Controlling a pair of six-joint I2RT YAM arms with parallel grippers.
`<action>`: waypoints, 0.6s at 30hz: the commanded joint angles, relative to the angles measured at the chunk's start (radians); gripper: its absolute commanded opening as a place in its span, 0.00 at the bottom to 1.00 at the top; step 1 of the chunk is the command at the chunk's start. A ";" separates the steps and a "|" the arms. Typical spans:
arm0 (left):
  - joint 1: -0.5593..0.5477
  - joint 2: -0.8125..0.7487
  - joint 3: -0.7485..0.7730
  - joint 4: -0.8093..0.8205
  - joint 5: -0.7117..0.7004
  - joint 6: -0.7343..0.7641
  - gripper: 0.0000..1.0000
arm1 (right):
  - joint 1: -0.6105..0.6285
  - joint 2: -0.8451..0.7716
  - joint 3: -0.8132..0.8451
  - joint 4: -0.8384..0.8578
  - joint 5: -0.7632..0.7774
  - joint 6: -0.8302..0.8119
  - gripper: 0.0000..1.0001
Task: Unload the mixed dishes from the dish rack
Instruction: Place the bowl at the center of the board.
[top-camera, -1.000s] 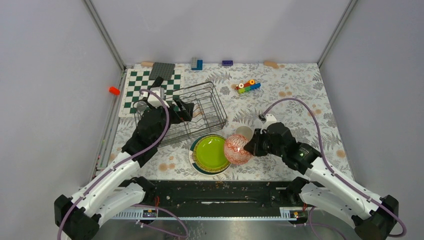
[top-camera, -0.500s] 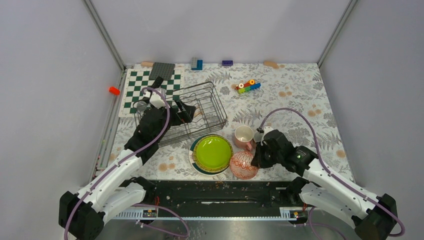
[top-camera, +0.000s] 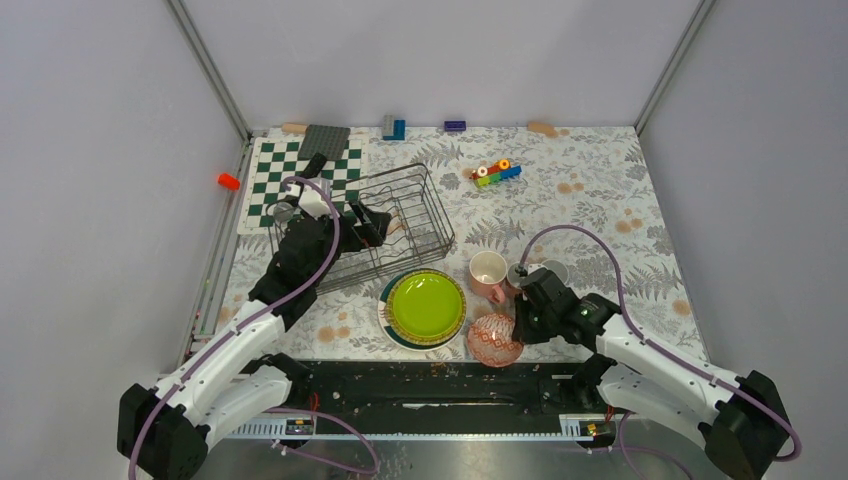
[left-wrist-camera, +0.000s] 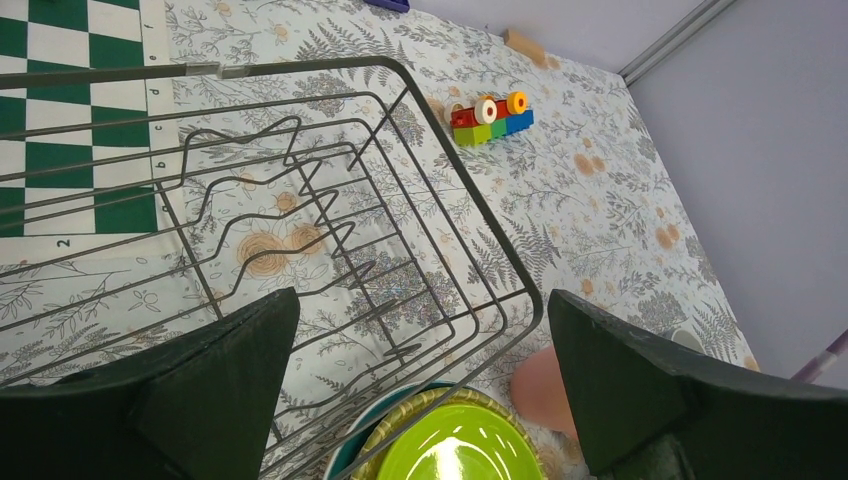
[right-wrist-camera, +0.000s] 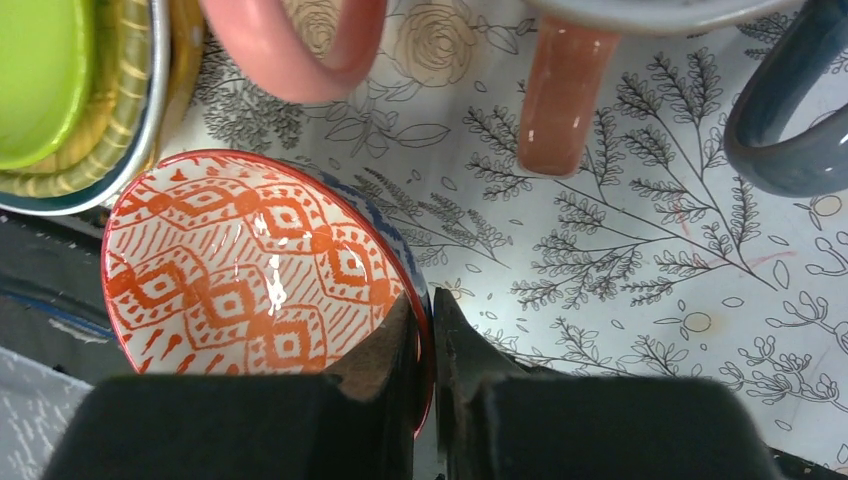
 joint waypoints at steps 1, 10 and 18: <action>0.006 -0.004 0.000 0.066 0.031 0.021 0.99 | 0.008 -0.001 -0.020 0.070 0.050 0.023 0.11; 0.006 0.002 -0.004 0.077 0.046 0.035 0.99 | 0.007 -0.030 -0.063 0.124 0.101 0.047 0.15; 0.006 0.005 -0.004 0.077 0.052 0.040 0.99 | 0.007 -0.058 -0.078 0.122 0.092 0.073 0.38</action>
